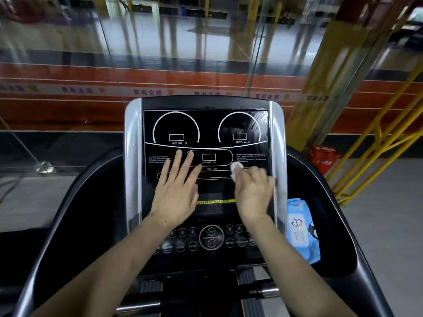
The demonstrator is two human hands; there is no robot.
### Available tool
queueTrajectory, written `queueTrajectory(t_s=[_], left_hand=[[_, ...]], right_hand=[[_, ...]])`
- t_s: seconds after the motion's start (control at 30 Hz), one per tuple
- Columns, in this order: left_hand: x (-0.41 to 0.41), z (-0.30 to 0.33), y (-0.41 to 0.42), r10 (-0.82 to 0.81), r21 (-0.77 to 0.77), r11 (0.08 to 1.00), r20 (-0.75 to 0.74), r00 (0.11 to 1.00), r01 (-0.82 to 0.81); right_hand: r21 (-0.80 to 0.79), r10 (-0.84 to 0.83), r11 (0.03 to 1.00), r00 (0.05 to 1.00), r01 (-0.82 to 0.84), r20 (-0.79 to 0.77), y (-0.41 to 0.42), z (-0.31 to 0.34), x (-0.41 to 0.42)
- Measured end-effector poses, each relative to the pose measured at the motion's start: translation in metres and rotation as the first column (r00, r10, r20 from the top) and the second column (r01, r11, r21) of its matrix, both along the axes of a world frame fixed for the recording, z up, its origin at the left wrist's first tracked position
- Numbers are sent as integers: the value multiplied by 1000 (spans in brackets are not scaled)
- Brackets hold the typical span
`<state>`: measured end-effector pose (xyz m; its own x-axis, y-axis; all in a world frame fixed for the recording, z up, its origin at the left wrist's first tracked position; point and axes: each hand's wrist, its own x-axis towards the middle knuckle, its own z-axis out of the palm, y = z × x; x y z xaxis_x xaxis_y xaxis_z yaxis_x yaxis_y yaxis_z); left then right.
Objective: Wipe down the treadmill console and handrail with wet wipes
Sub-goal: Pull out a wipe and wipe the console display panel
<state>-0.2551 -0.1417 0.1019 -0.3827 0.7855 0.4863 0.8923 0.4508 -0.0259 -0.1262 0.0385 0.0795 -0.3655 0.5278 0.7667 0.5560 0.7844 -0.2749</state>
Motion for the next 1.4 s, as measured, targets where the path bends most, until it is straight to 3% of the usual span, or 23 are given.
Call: queueTrajectory(t_s=[0.17,0.23,0.33,0.47,0.93,1.2,1.4], left_hand=[[-7,-3,-16,5,0,1000,1,1000,-5],[-11,-2,-20,5,-7,1000,-4,1000,-5],[-15,-1,-25,14,-26,1000,-8,1000,-14],[-17,3,-29,21,-27,999,-8,1000,-21],[-45,-8,-90,166,-18,986,22,986,-165],[-58,-12,-124,208,-37,978,4,978,-207],[-59,-10,-129,220,-57,974,10,975,-219]], right_hand=[[30,143,989,985,-147,100,-35,7,-23],[41,63,997,989,-69,137,-15,6,-7],[-23,-122,992,990,124,71,19,3,20],[-58,-182,981,983,183,12,17,-4,13],[32,115,993,992,-113,-50,-91,-2,-71],[135,336,925,930,-356,149,-138,9,-120],[183,332,909,915,-375,231,-139,13,-125]])
